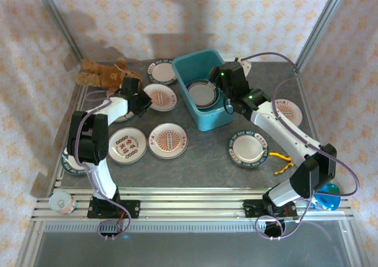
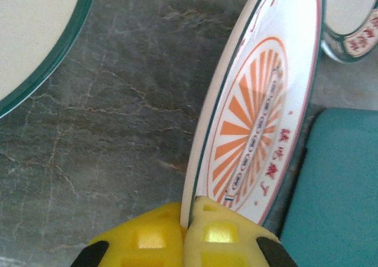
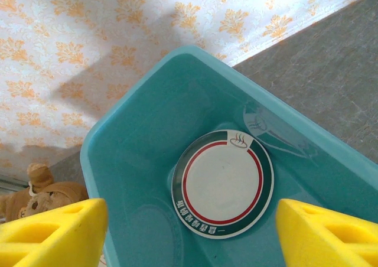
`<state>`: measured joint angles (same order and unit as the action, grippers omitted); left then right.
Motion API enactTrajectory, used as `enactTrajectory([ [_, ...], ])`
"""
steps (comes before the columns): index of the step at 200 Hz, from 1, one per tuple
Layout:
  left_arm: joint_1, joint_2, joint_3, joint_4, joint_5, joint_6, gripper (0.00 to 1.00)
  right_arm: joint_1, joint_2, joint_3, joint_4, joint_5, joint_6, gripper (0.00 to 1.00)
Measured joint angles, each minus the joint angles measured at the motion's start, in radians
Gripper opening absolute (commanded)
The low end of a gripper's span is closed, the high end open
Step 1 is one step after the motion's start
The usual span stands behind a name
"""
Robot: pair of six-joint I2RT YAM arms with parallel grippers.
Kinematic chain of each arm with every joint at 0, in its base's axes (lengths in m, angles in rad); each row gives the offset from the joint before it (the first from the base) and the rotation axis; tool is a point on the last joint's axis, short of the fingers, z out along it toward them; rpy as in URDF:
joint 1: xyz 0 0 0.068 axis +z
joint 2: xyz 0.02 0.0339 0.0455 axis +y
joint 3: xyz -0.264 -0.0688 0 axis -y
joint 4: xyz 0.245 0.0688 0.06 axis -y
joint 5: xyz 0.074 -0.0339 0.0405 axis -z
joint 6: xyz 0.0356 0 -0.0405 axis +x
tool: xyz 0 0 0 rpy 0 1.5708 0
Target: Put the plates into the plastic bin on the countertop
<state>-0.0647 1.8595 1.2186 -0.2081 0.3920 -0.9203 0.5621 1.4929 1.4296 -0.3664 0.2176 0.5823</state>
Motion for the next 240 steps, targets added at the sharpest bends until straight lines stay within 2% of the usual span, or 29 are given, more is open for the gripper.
enactTrajectory([
  [78,0.0,-0.119,-0.007,-0.043,0.001,0.108,0.0,-0.005,0.016,0.004,0.0,-0.006,0.003,0.71],
  [128,0.008,-0.205,0.071,-0.12,0.001,0.211,0.0,-0.016,0.072,0.058,-0.002,-0.072,0.006,0.7],
  [193,0.056,-0.262,0.261,-0.152,0.039,0.305,0.0,-0.029,0.165,0.169,0.024,-0.328,-0.032,0.71],
  [240,0.058,-0.263,0.335,-0.152,0.132,0.302,0.0,-0.029,0.211,0.193,0.081,-0.519,-0.038,0.69],
])
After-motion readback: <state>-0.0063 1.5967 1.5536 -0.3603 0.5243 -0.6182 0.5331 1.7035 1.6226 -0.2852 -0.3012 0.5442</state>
